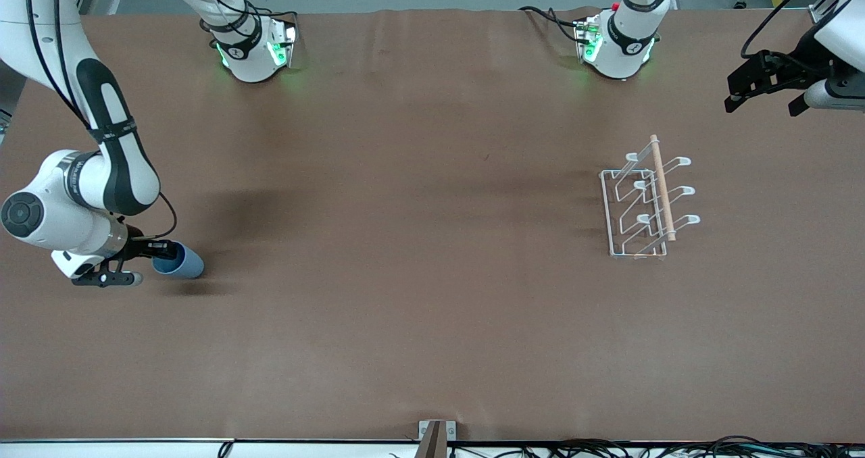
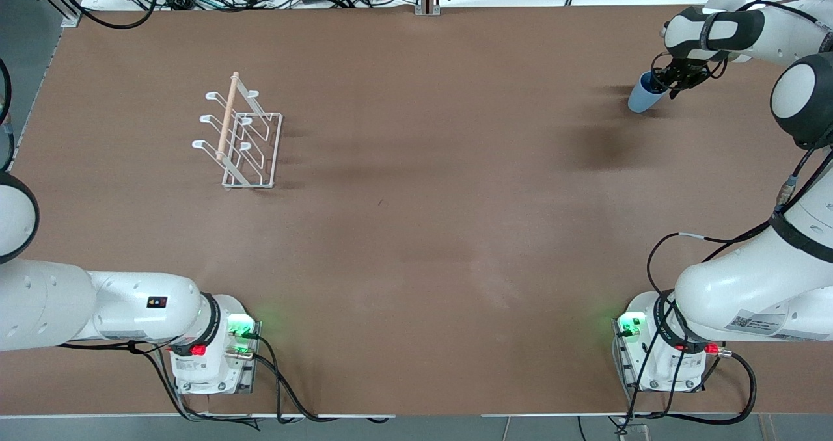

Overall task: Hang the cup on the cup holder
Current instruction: 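Grasp the blue cup by its rim and lift it, then raise the cup with the right gripper while the left gripper approaches it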

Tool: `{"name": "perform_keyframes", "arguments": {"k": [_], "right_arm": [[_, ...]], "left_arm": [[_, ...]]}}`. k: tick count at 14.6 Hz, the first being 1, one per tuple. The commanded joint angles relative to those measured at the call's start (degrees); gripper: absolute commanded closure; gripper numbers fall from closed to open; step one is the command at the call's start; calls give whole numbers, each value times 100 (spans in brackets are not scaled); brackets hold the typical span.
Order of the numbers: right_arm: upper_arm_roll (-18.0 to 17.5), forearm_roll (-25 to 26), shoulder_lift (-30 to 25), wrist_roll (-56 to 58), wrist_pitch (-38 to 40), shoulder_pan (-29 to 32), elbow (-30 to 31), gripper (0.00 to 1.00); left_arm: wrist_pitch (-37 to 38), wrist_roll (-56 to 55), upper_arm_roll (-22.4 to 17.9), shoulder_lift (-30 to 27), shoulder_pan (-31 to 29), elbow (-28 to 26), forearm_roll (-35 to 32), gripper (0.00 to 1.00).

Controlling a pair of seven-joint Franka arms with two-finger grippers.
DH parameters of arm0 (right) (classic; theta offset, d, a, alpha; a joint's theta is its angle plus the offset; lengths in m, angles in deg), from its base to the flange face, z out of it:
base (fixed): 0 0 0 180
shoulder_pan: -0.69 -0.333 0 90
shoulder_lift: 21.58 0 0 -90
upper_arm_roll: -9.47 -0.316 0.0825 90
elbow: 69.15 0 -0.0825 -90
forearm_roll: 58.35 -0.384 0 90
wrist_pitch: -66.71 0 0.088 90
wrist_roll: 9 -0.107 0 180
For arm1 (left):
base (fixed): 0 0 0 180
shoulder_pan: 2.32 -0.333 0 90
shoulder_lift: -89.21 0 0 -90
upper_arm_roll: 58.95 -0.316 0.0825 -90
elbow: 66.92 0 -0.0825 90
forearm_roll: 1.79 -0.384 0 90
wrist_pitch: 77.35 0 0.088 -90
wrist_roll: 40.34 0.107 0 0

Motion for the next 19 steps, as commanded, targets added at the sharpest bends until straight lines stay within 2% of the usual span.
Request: {"name": "perform_keyframes", "arguments": {"k": [1, 4, 7, 12, 14, 17, 19], "right_arm": [[-54, -102, 71, 52, 20, 54, -105, 99], [-63, -102, -25, 69, 203, 19, -96, 99], [-220, -189, -507, 96, 800, 1, -96, 100], [-721, -1252, -991, 78, 1742, -8, -105, 100], [-897, -1822, -1132, 78, 2092, -16, -105, 100], [-1108, -3419, -1229, 96, 2646, -69, -105, 100], [-1179, -4317, -1221, 96, 2787, -183, -105, 100]], "left_arm": [[70, 43, 15, 69, -22, 109, 66, 0], [70, 43, 15, 69, -31, 117, 66, 0], [70, 43, 15, 69, -31, 109, 66, 0], [70, 43, 15, 69, -40, 117, 75, 0], [70, 25, 15, 78, -22, 117, 188, 0], [26, 34, 102, 218, 135, 126, 750, 0], [-253, -18, 470, 280, 504, 152, 787, 0]]}}
